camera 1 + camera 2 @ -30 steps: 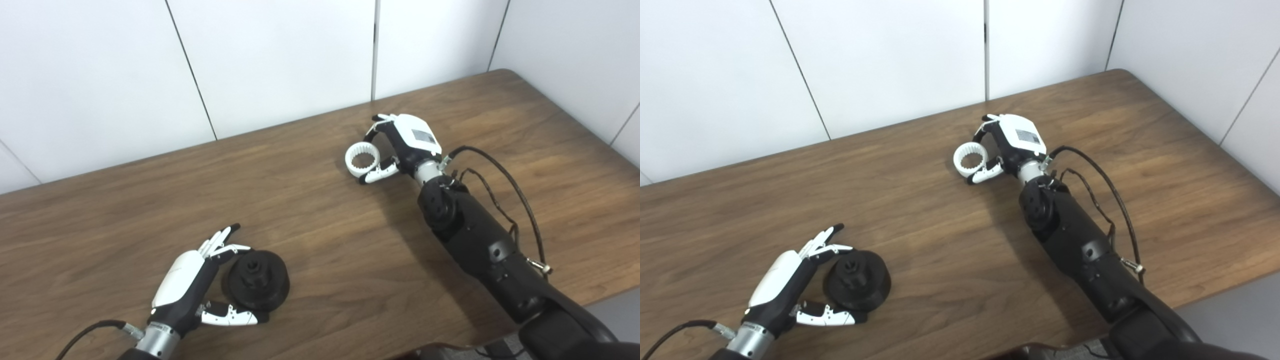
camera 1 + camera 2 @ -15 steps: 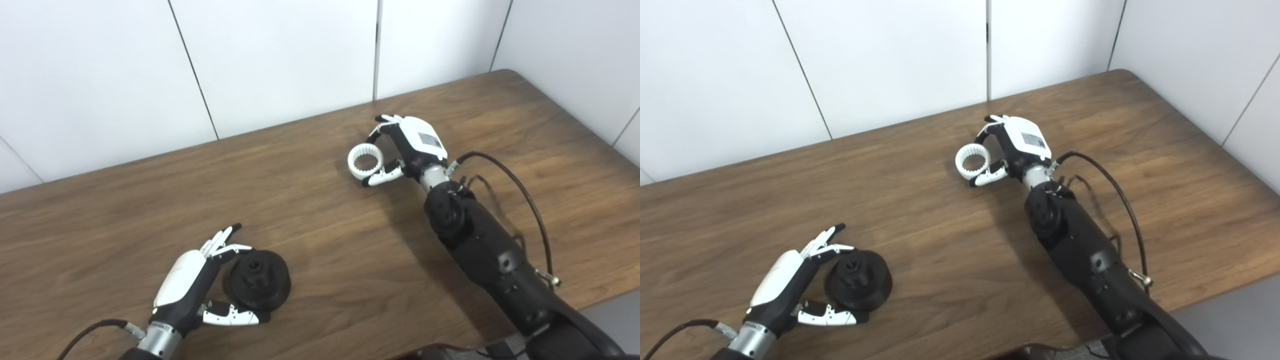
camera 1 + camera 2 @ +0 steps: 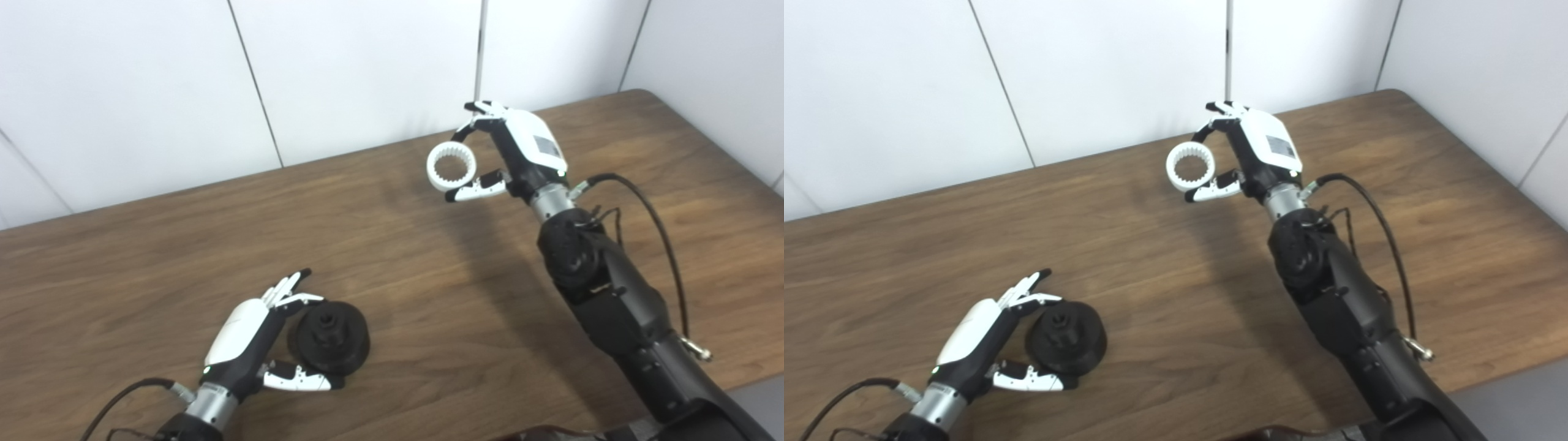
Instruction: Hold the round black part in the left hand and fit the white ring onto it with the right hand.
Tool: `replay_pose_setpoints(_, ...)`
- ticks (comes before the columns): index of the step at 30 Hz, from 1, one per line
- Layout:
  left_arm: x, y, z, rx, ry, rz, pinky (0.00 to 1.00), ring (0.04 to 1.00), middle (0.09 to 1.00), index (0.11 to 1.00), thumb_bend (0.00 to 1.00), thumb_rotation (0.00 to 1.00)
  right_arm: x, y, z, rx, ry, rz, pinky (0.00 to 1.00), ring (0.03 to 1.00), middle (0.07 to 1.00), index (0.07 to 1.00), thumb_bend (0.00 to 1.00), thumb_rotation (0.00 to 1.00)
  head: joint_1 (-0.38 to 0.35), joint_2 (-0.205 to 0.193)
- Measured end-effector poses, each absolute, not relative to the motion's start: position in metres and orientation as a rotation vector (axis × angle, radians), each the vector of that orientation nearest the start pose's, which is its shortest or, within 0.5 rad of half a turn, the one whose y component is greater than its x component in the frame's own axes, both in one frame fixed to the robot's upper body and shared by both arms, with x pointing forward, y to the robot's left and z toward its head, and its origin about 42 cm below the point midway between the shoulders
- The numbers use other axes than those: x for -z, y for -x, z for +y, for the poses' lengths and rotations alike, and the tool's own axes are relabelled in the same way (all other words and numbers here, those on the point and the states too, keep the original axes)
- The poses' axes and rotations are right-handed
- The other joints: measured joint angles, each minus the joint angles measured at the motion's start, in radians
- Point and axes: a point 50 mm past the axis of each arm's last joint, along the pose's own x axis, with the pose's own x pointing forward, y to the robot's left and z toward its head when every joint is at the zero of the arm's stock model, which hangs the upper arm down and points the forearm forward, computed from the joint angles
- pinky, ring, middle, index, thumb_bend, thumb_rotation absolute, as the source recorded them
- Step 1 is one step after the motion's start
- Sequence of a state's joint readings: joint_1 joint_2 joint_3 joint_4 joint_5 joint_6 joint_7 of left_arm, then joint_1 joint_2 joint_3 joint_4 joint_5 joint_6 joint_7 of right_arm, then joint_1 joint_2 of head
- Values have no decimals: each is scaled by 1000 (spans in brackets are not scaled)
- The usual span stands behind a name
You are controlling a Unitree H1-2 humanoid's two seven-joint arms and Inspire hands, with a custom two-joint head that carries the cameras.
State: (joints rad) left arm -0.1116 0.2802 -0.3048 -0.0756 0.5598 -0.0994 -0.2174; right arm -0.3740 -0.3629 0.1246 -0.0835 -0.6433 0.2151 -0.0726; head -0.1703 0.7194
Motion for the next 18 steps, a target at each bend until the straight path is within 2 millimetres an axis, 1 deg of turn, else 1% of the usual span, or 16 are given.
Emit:
replay_pose_setpoints(1, -132, -300, 195, 525, -857, -233, 996, 1000, 1000, 677, 943, 293, -245, -380, -270, 148, 982, -334, 928, 924, 880, 493, 521, 159, 0, 0)
replay_pose_setpoints(3, -132, -300, 193, 522, -854, -228, 999, 1000, 1000, 675, 945, 284, -247, -375, -268, 137, 978, -348, 891, 914, 875, 493, 522, 158, 23, 5)
replay_pose_setpoints(6, -132, -300, 190, 517, -848, -225, 991, 1000, 1000, 675, 942, 307, -247, -364, -266, 111, 963, -355, 870, 912, 876, 493, 522, 159, 58, 11)
replay_pose_setpoints(7, -132, -300, 190, 516, -850, -226, 990, 1000, 1000, 675, 942, 312, -247, -361, -265, 105, 959, -357, 854, 908, 872, 493, 522, 158, 81, 15)
replay_pose_setpoints(8, -132, -301, 189, 515, -854, -227, 990, 1000, 1000, 675, 941, 315, -248, -358, -265, 95, 952, -361, 843, 905, 870, 493, 522, 158, 81, 15)
replay_pose_setpoints(9, -132, -301, 188, 514, -859, -228, 990, 1000, 1000, 675, 941, 318, -248, -355, -264, 90, 950, -364, 837, 903, 868, 493, 521, 157, 104, 20)
replay_pose_setpoints(10, -132, -301, 186, 513, -862, -228, 992, 1000, 1000, 674, 943, 321, -249, -352, -263, 84, 948, -375, 837, 903, 867, 493, 522, 156, 104, 20)
replay_pose_setpoints(12, -132, -302, 184, 511, -866, -229, 991, 1000, 1000, 673, 946, 326, -248, -347, -260, 69, 945, -396, 837, 907, 873, 493, 522, 155, 135, 28)
replay_pose_setpoints(18, -132, -301, 172, 513, -864, -233, 978, 1000, 1000, 669, 953, 341, -248, -329, -252, -2, 918, -415, 821, 907, 874, 493, 523, 154, 170, 34)
